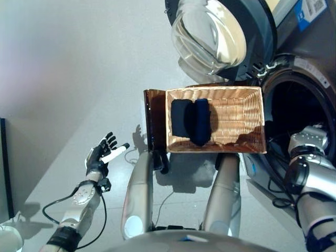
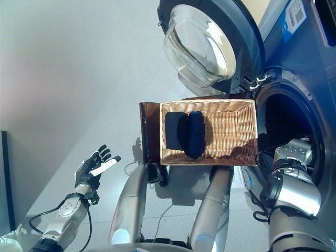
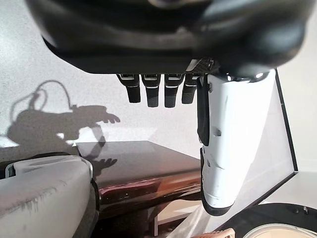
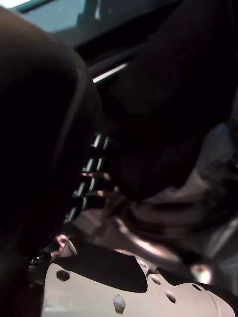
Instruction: Pick up the clothes and place them into the washing machine
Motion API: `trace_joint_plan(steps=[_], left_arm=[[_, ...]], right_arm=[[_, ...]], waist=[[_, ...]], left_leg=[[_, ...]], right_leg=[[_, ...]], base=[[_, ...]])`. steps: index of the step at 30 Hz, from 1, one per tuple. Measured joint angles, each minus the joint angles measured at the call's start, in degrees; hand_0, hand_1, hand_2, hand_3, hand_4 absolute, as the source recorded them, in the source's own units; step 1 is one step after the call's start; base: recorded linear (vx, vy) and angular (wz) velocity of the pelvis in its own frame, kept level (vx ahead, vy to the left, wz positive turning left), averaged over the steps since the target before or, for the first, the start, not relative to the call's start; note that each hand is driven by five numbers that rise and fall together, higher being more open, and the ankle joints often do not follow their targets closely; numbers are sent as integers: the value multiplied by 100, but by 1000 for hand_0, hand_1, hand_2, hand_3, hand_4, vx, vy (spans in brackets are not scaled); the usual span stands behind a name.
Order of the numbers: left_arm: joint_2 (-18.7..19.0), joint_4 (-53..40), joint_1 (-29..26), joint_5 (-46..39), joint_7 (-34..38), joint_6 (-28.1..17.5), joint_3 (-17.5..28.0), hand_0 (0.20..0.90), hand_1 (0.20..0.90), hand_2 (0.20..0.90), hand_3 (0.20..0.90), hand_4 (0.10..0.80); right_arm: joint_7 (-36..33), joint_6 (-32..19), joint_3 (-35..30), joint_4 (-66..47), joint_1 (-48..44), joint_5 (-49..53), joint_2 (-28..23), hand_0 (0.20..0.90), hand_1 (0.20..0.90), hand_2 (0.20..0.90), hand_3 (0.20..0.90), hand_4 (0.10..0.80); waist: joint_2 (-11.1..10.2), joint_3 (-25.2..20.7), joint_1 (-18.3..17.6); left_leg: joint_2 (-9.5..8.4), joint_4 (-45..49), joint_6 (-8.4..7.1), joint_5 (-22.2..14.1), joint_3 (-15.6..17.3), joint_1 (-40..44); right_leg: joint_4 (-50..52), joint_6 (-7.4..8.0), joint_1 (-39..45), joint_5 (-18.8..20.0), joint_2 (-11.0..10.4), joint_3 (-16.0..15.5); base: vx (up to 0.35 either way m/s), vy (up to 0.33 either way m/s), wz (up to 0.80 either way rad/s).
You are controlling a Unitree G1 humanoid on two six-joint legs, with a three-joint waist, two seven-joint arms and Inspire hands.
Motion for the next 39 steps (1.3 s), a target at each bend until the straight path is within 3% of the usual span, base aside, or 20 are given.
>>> trace_joint_plan(steps=[5,15,20,28,33,39], left_arm=[[-8,16,-82,0,-86,-18,48,900,900,900,900,800],[-208,518,-247,79,-159,-98,218,900,900,900,900,800],[-244,610,-284,229,-250,-150,218,900,900,900,900,800],[-402,800,-354,324,-257,-174,326,900,900,900,900,800],[-569,1058,-415,405,-262,-239,374,900,900,900,900,800],[-580,1129,-405,504,-254,-267,381,900,900,900,900,800]], right_arm=[[402,277,355,-51,37,-261,129,900,900,900,900,800],[754,890,1240,-22,526,-1598,804,900,900,900,900,800],[765,903,1248,-25,775,-1843,1086,900,900,900,900,800],[870,961,2093,-318,1238,-2782,1435,900,900,900,900,800],[998,1315,3093,-329,1303,-3945,1693,900,900,900,900,800],[977,1450,3385,-407,1287,-4652,2188,900,900,900,900,800]], waist=[[-62,43,4],[-261,54,34],[-395,16,17],[-563,-78,12],[-592,-85,36],[-593,-82,171]], left_leg=[[-15,-630,-4,273,33,388],[-38,-1917,-189,810,-45,1375],[-36,-2342,-226,973,-62,1737],[-32,-2857,-294,1225,-57,2091],[-16,-2944,-317,1295,-132,2252],[-14,-2939,-340,1317,-174,2234]], right_leg=[[-683,-14,451,303,17,-184],[-1620,-134,1421,566,51,-627],[-2053,-134,1811,741,101,-762],[-2440,-196,2112,882,149,-873],[-2453,-234,2311,886,149,-999],[-2408,-244,2300,890,118,-1079]], base=[[-11,-15,-2],[29,-22,5],[26,-8,0],[9,-7,-2],[-9,1,6],[-3,3,1]])
